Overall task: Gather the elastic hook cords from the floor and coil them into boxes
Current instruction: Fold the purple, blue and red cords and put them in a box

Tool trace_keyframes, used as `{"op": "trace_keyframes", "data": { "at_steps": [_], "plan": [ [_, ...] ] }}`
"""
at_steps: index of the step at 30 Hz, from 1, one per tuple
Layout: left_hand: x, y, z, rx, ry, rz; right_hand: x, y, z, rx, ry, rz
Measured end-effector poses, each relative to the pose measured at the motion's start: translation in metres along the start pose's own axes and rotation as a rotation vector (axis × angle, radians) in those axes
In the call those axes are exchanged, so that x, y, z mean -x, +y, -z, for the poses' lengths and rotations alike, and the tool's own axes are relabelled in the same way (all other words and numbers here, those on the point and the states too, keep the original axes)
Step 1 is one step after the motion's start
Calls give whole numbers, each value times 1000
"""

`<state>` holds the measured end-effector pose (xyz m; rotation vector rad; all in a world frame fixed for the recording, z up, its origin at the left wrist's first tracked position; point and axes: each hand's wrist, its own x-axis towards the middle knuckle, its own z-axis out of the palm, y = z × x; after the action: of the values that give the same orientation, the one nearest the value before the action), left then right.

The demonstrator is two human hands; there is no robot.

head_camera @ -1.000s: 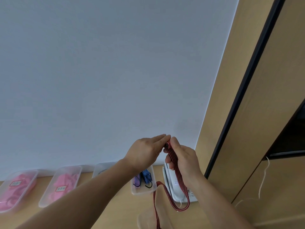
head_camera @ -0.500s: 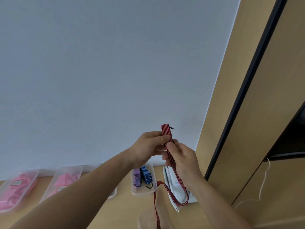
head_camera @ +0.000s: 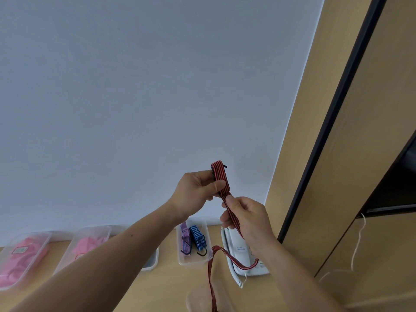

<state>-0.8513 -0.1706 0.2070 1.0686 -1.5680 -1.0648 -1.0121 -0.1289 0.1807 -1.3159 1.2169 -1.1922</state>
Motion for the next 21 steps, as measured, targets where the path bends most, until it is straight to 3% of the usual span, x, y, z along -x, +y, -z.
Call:
{"op": "trace_keyframes", "data": {
  "at_steps": [5, 11, 17, 19, 21],
  "plan": [
    [-1, -10, 2, -159, 50, -94, 0, -2, 0, 53, 10, -7],
    [12, -14, -7, -728, 88, -600, 2, -9, -1, -80, 8, -52],
    [10, -22, -1, -978, 115, -941, 6, -9, -3, -180, -11, -65],
    [10, -26, 2, -1058, 125, -999, 6, -9, -5, -186, -9, -55],
    [11, -27, 1, -980, 124, -905, 7, -9, -5, -204, -5, -36]
  ]
}}
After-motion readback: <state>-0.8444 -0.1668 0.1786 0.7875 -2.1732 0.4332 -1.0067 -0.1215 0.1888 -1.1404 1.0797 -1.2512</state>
